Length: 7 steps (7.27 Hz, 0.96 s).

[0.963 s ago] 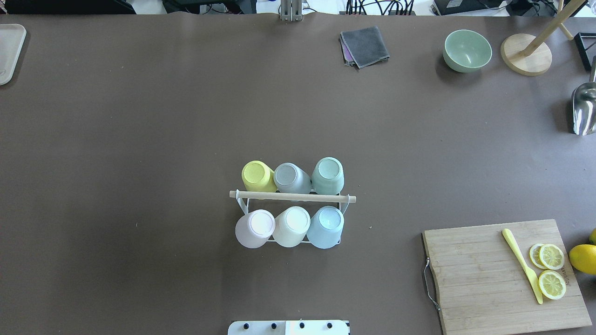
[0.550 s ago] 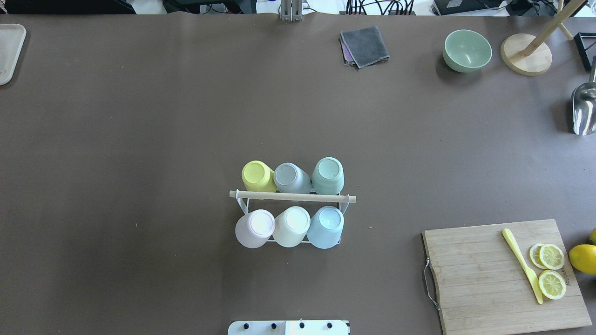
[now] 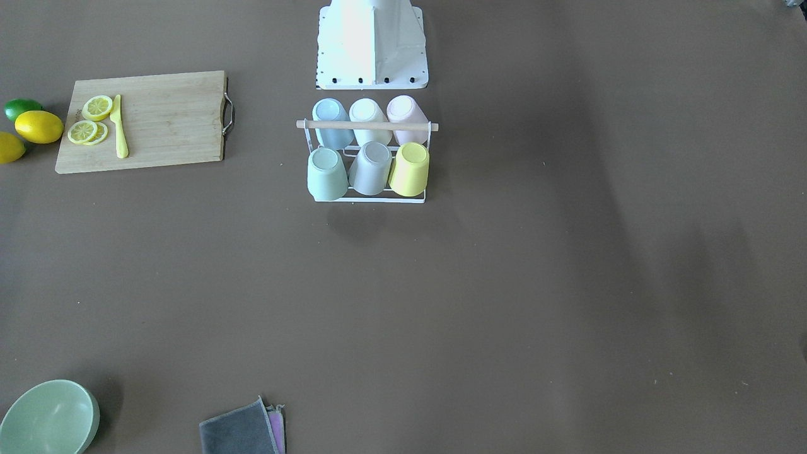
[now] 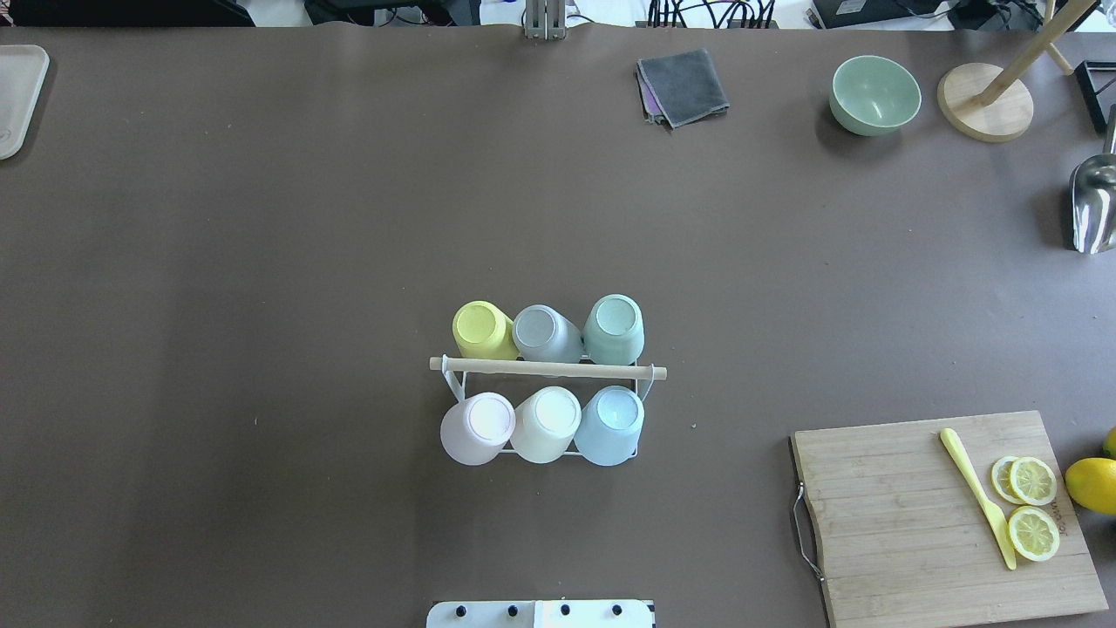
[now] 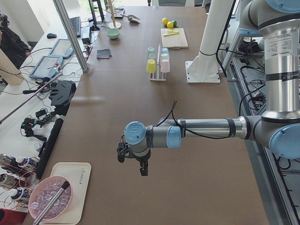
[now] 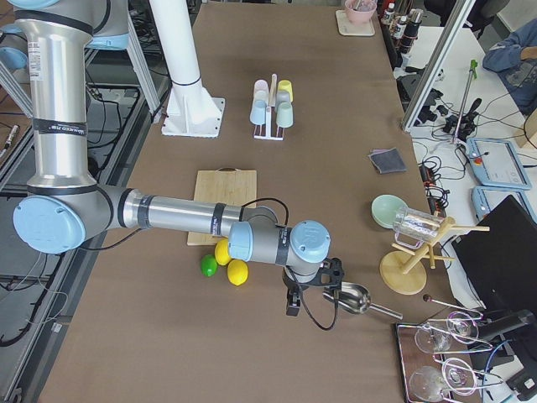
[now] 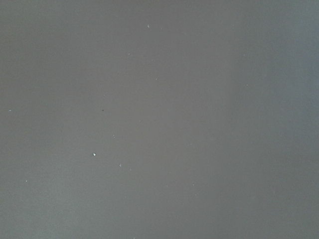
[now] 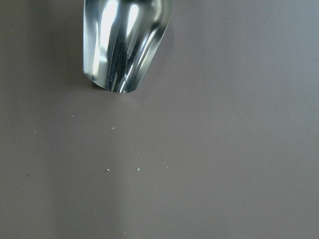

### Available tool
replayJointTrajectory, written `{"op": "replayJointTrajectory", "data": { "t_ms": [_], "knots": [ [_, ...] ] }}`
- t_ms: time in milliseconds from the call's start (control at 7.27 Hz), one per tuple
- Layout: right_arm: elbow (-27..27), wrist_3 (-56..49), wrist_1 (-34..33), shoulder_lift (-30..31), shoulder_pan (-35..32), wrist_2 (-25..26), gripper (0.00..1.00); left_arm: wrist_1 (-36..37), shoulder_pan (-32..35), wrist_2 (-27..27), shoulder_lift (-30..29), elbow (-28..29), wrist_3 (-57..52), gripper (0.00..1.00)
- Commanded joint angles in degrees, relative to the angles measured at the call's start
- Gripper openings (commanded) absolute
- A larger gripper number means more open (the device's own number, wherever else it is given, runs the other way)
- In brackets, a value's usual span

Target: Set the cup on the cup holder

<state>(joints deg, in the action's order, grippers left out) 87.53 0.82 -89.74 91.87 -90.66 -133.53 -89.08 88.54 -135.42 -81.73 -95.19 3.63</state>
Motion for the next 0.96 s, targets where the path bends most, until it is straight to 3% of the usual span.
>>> {"op": "replayJointTrajectory", "data": {
  "t_ms": [0,275,826],
  "knots": [
    [-0.17,0.15,0.00,-0.02,0.05,0.11,1.00,0.14,0.58,0.33,-0.01,0.00,0.41,0.98],
    [-0.17,0.06,0.26,0.06,-0.04,0.02,1.00,0.05,6.17,0.25,1.12,-1.23,0.41,0.98],
    [0.18,0.32,0.27,0.59,-0.04,2.40,1.00,0.14,5.86,0.69,0.34,-2.45,0.50,0.98]
  ]
}}
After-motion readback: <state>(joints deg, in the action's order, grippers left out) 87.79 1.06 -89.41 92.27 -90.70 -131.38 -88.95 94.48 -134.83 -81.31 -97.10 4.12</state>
